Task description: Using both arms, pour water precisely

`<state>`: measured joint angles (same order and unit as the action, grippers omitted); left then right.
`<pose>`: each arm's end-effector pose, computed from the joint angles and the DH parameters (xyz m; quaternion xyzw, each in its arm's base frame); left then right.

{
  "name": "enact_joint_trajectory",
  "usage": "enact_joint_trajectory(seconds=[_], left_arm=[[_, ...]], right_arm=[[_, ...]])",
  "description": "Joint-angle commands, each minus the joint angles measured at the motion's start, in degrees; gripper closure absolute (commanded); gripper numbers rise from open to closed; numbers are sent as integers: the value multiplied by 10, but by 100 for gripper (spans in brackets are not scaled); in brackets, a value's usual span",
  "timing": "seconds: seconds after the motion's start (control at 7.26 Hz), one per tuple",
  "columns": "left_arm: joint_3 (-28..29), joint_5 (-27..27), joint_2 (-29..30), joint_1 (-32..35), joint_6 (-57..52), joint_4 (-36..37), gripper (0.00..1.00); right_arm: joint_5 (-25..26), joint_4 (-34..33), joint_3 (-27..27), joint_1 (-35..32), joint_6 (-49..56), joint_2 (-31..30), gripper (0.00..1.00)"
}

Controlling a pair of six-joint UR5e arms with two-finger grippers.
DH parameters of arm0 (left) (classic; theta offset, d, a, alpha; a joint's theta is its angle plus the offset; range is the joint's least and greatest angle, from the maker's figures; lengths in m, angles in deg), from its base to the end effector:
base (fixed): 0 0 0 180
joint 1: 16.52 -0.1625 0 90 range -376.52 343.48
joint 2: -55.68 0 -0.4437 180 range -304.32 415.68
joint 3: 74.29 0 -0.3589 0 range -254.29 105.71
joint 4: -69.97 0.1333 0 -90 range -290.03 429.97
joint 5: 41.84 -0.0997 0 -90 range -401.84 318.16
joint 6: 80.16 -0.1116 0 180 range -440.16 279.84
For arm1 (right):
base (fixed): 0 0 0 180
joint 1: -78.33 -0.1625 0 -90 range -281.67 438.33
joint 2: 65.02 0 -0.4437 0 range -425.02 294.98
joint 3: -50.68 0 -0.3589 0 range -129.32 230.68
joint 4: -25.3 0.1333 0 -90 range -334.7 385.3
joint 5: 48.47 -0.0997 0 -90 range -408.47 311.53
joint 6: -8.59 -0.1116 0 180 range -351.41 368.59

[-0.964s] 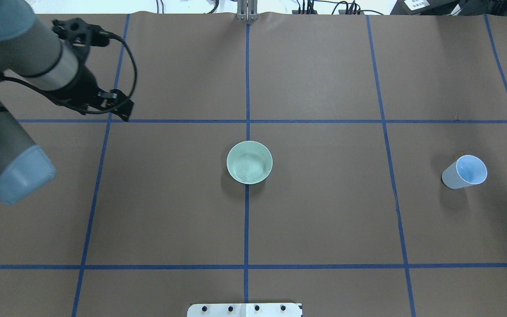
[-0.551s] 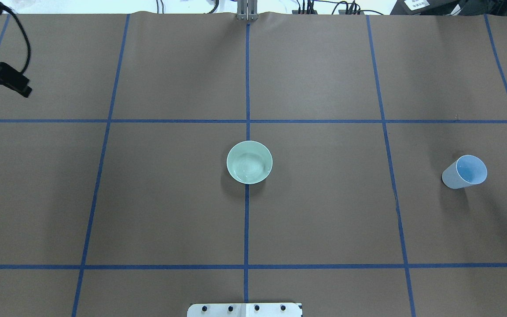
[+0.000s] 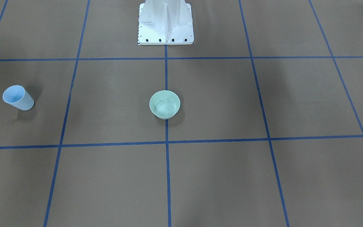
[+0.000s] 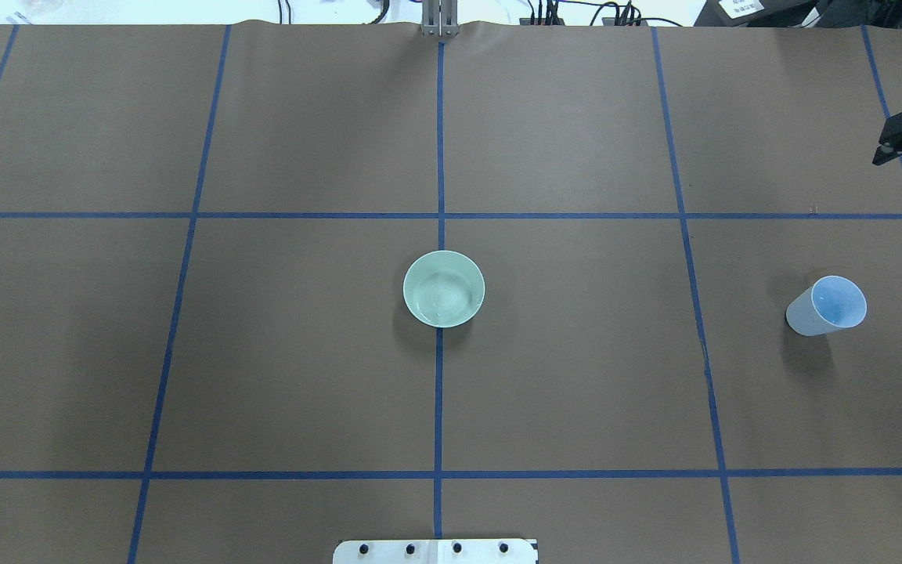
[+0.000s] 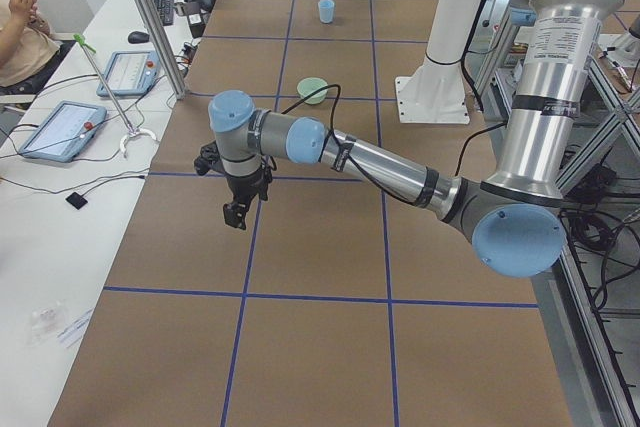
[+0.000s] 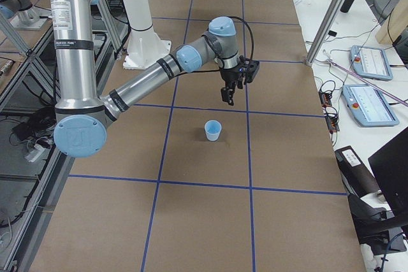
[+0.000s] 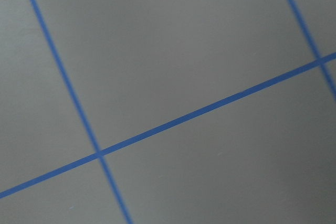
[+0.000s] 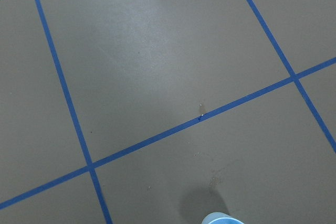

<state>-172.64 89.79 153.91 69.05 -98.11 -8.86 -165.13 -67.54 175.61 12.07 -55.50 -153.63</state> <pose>-0.0192 -0.5176 0.5729 0.0856 0.3473 0.1976 0.9127 -0.1002 -0.4345 0.4217 0.0488 -0.3534 0.2590 0.8976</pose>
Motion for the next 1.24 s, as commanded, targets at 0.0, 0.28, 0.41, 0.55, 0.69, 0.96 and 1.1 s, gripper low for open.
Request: enact_joint_trajectory(seconds=[0.0, 0.28, 0.41, 0.55, 0.69, 0.96, 1.1], left_arm=[[11, 2, -13, 12, -21, -2, 0], [11, 3, -13, 12, -20, -2, 0], [11, 3, -13, 12, -20, -2, 0], [12, 3, -13, 12, -20, -2, 0], [12, 3, -13, 12, -20, -2, 0], [11, 3, -13, 11, -19, -2, 0], [11, 3, -13, 12, -19, -2, 0]], right_arm=[[100, -1, 36, 80, -82, -23, 0], [268, -15, 37, 221, -234, -25, 0], [349, -50, 37, 283, -308, -25, 0], [403, -97, 45, 328, -361, -25, 0], [452, -170, 59, 371, -410, -24, 0], [522, -252, 50, 434, -508, -22, 0], [549, -256, 6, 450, -559, -17, 0]])
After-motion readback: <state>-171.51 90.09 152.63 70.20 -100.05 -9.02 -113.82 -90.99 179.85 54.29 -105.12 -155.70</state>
